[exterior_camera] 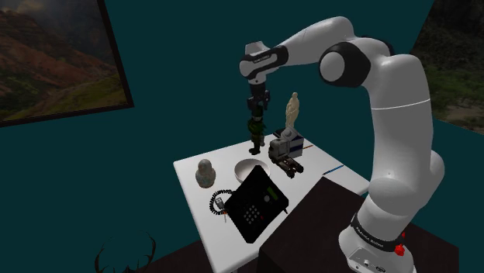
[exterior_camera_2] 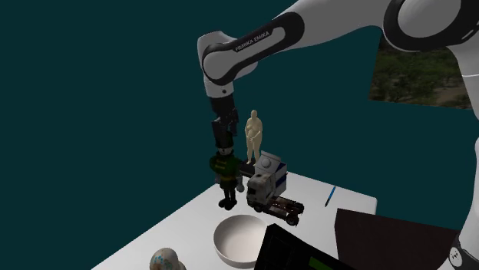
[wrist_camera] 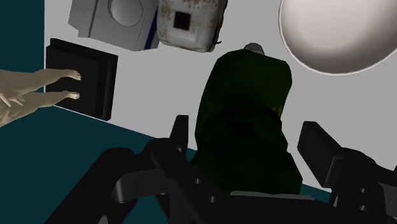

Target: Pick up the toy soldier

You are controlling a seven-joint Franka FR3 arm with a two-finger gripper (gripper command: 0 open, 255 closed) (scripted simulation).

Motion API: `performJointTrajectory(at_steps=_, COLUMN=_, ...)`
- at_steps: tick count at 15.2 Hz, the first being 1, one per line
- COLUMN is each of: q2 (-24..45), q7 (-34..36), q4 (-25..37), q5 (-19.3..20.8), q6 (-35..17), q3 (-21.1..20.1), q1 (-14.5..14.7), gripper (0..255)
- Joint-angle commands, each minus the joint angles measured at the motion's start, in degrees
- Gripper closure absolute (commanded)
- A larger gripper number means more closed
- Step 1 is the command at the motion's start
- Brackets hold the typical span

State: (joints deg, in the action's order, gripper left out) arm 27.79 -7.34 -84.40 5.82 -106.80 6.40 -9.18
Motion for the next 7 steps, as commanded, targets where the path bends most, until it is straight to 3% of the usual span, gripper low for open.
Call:
performJointTrajectory(at_steps=1, q2=-0.51, q7=-0.22, q4=1.04, q5=0.00, q6=1.45, q3=0.04, q1=-0.02, gripper=255)
performJointTrajectory(at_steps=7, q2=-1.08, q7=-0.55, q4=3.36, q5=-0.02, q6=4.33, q3=0.07, q1=-0.01, gripper=255)
